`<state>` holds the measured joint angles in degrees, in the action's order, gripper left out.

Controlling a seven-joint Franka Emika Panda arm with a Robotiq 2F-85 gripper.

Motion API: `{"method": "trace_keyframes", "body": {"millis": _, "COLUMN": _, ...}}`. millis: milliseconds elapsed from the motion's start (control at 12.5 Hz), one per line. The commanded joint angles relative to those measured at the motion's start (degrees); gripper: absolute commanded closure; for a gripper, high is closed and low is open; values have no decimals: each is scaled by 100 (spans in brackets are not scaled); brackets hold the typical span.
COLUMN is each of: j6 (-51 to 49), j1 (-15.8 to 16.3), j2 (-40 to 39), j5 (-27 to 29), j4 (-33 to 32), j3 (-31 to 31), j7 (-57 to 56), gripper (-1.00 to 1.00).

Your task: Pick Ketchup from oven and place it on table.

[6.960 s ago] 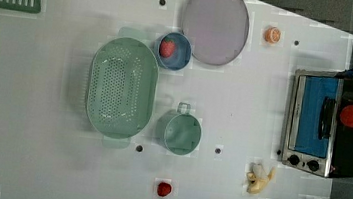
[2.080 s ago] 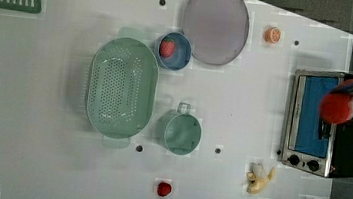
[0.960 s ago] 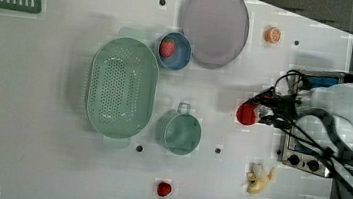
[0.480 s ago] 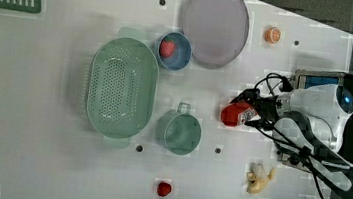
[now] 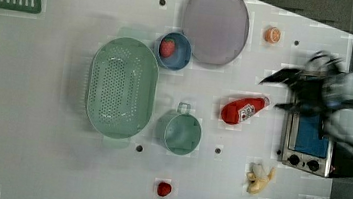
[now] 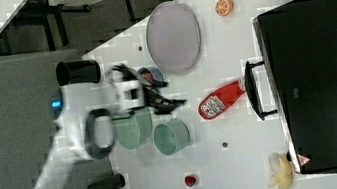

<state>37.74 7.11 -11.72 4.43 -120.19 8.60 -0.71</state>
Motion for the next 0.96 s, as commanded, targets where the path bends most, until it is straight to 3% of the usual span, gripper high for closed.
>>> {"method": "trace_keyframes", "body": {"millis": 80, "j6": -860, "j1": -15, "j2": 773, "j5": -12, "j4": 943, "j3": 21, "j7": -20, "gripper": -100}}
{"method": "trace_keyframes", "body": {"millis": 560, "j6": -2679, "j1": -15, "j2": 851, "j5": -58, "j4": 2400, "j3": 14, "j7": -19, "gripper": -100}}
{"method": "trace_keyframes", "body": {"millis": 960, "j6": -3871, "j1": -38, "j2": 858, "j5": -58, "j4": 3064, "j3": 115, "j7": -19, "gripper": -100}}
